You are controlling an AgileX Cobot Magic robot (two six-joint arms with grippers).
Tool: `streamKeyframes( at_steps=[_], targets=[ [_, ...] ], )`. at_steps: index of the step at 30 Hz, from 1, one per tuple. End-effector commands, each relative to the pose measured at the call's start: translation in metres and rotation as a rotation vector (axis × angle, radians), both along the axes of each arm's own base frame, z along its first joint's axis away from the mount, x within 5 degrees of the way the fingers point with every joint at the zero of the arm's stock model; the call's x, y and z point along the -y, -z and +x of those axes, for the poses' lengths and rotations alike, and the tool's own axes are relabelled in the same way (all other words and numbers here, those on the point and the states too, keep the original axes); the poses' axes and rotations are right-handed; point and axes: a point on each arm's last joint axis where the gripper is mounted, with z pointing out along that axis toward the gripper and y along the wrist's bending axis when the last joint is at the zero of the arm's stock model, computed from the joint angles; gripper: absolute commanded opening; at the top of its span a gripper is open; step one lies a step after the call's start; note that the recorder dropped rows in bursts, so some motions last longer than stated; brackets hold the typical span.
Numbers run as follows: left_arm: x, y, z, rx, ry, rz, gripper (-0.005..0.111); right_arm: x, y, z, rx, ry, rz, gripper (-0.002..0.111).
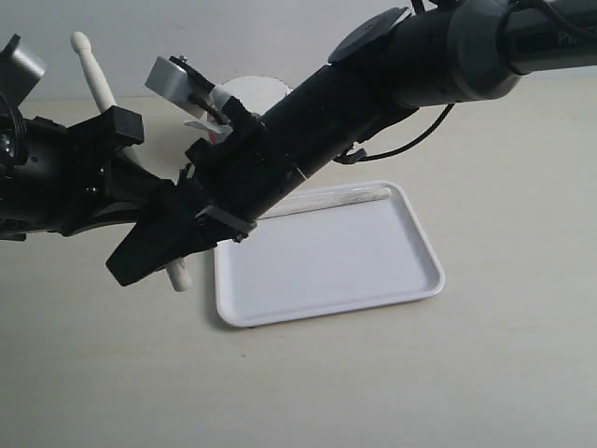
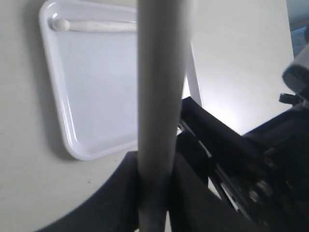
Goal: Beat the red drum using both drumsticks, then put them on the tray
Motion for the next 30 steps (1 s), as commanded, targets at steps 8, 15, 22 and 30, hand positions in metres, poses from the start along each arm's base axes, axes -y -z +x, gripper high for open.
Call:
streamKeyframes(
  at_steps=[8, 15, 22, 30],
  targets=[
    [-0.0009, 0.0000, 0.0011, 0.023, -0.003, 0.005, 0.000, -0.0033, -0.0047, -0.0063, -0.040, -0.015, 0.024, 0.003],
    [-0.0015, 0.0001, 0.0017, 0.030, -0.006, 0.013, 0.009, -0.0033, -0.0047, -0.0063, -0.053, -0.008, 0.017, 0.000],
    [-0.0017, 0.0001, 0.0021, 0.033, -0.009, 0.013, 0.053, -0.0038, -0.0055, -0.0061, -0.059, -0.002, 0.026, 0.000],
    [-0.0023, -0.0011, 0.0026, 0.043, -0.020, 0.012, 0.070, -0.0038, -0.0034, -0.0024, -0.126, 0.079, -0.036, 0.000]
  ],
)
